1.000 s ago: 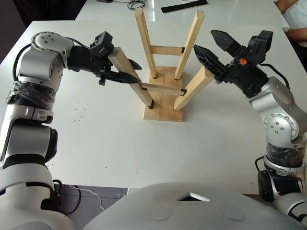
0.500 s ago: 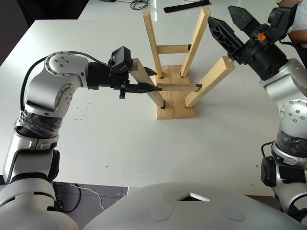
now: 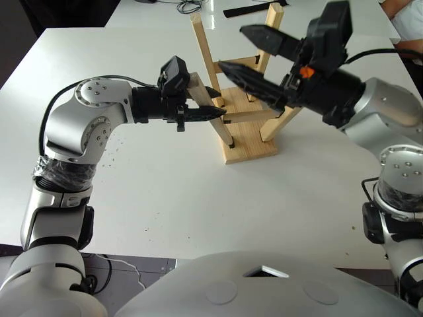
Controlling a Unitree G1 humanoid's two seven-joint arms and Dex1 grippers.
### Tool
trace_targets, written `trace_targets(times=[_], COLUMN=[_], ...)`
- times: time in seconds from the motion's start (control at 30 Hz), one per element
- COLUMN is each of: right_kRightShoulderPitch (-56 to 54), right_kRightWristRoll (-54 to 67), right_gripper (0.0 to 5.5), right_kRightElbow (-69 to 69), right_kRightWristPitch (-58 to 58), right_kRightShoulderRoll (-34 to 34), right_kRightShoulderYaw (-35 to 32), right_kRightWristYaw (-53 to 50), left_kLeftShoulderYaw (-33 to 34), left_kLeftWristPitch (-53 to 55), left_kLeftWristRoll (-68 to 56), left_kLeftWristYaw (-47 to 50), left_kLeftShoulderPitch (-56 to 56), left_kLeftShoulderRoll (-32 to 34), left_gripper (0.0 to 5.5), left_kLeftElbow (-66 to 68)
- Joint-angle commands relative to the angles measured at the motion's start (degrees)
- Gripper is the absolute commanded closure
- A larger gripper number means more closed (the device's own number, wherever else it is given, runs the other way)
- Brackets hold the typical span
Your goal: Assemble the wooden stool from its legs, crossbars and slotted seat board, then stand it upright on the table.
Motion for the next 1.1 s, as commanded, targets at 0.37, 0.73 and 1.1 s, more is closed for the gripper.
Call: trace_targets(times=[0.37,0.73,1.1], right_kRightShoulderPitch=[-14.4,2.5,7.9], right_kRightWristRoll=[-2.7,-21.2,-24.4], right_gripper=[4.39,5.50,5.50], right_kRightElbow=[12.9,16.1,10.1], right_kRightWristPitch=[-4.3,-12.8,-11.9], right_kRightShoulderRoll=[-4.1,-12.7,-11.2], right_kRightShoulderYaw=[-20.2,-10.4,-5.1], right_kRightWristYaw=[1.6,8.9,12.4], left_kLeftShoulderYaw=[-11.4,-10.4,-12.2], left_kLeftWristPitch=[-3.3,-2.5,-6.5], left_kLeftWristRoll=[11.5,9.0,12.5], left_kLeftWristYaw=[0.8,-2.1,-7.1], left_kLeftShoulderPitch=[5.5,2.9,-1.3], left_kLeftShoulderRoll=[0.7,-0.2,-1.6], left_gripper=[3.46,3.46,3.46], left_kLeftElbow=[0.2,5.1,14.2])
